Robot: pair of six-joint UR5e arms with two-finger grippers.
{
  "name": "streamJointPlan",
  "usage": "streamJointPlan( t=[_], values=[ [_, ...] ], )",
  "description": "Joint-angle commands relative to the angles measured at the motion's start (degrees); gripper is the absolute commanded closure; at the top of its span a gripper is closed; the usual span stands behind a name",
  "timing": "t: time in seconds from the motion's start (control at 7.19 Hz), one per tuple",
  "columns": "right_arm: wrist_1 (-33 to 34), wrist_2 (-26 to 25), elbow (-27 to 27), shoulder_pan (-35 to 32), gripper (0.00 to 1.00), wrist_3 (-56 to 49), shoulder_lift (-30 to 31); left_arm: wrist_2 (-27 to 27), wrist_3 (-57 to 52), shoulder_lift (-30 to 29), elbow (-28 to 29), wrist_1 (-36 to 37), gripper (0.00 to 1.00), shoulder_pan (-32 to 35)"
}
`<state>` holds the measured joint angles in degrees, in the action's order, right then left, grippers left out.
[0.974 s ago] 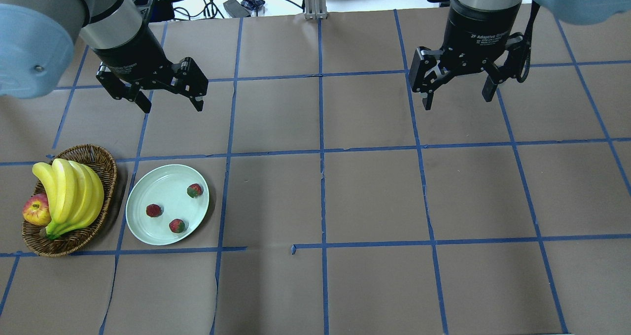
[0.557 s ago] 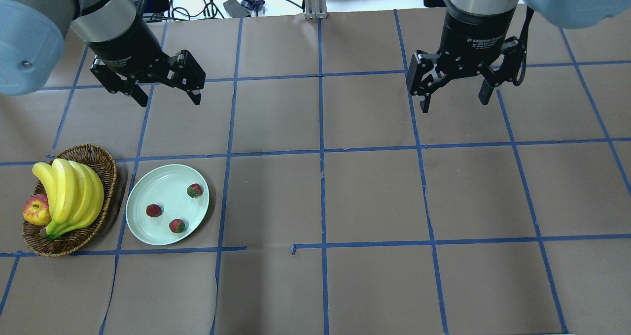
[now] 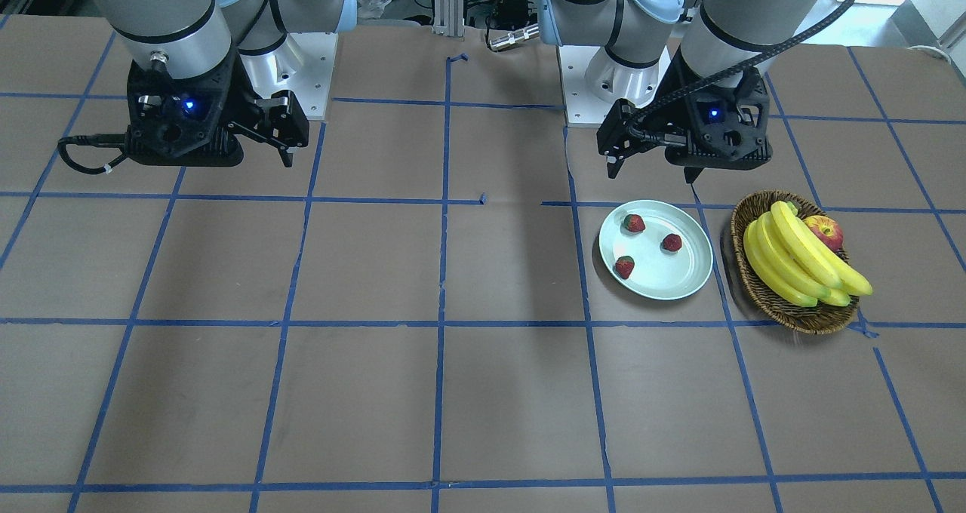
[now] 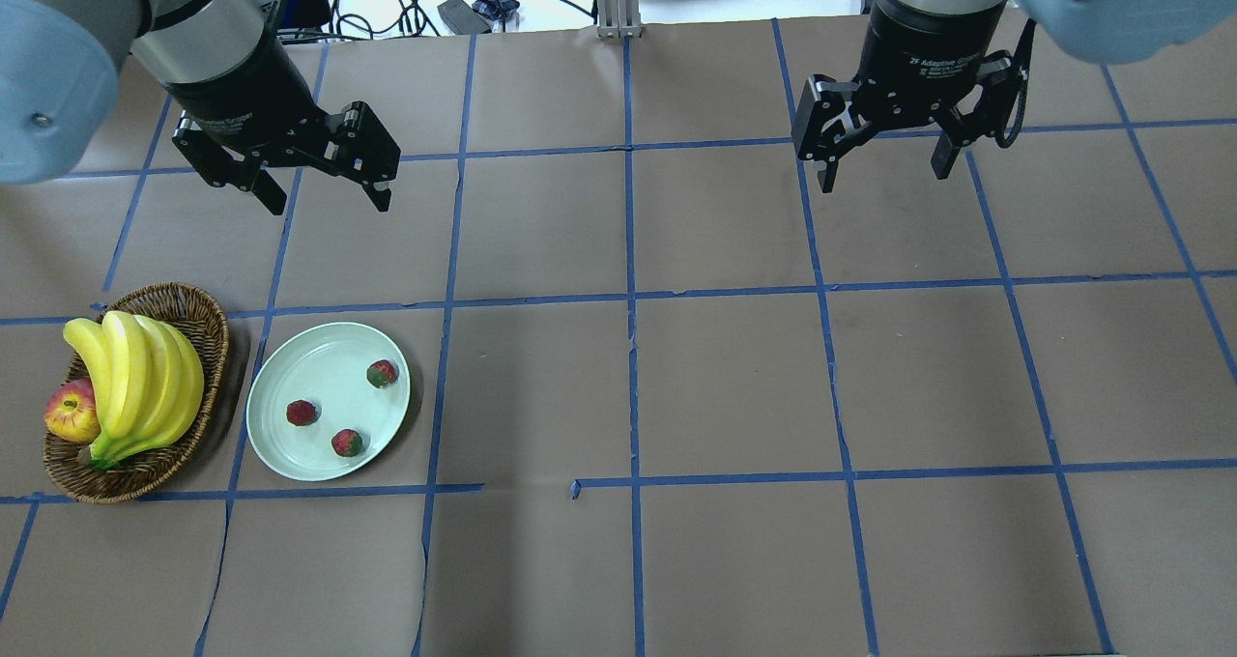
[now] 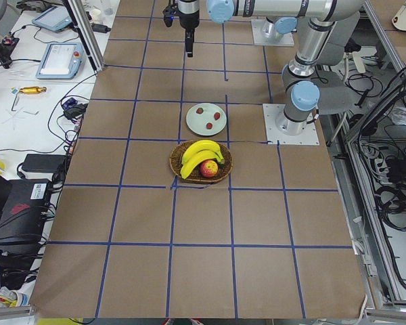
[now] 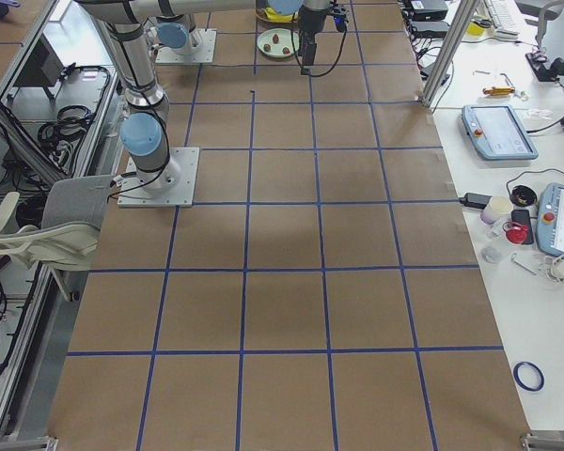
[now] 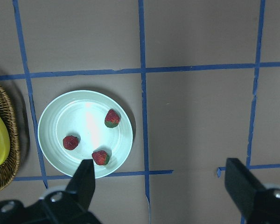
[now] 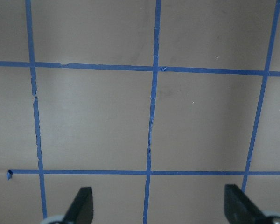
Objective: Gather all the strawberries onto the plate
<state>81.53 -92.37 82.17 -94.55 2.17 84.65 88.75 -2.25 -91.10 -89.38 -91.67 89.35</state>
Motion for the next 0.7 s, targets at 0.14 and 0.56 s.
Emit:
streamJointPlan(
  t=[0.14, 0.56],
  values=[
    [2.3, 3.6, 0.0, 0.0, 0.00, 0.3, -0.1, 0.2, -1.1, 0.1, 0.0, -0.5, 0.00, -0.6],
    [2.2, 3.3, 0.0, -0.1, 0.00, 0.3, 0.1, 0.2, -1.1, 0.1, 0.0, -0.5, 0.00, -0.7]
  ],
)
